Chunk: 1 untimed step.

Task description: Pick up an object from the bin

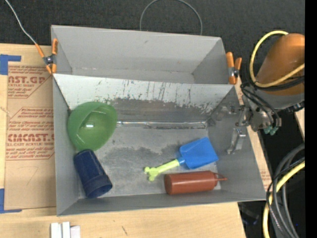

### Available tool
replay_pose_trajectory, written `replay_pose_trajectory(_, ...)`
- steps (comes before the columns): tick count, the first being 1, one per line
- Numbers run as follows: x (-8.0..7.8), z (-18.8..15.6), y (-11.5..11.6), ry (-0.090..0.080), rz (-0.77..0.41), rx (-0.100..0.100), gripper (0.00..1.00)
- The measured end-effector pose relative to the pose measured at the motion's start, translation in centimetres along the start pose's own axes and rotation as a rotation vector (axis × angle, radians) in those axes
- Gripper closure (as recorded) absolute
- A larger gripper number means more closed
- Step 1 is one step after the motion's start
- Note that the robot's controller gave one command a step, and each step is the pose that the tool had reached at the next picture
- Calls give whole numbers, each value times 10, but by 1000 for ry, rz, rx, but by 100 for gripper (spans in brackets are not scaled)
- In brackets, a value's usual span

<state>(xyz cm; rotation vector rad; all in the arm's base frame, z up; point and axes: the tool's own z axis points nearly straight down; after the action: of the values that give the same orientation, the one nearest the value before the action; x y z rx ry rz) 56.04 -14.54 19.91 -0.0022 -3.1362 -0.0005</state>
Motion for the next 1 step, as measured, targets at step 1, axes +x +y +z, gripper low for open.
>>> replay_pose_trajectory(1,-2,-5,1,-8,-2,1,0)
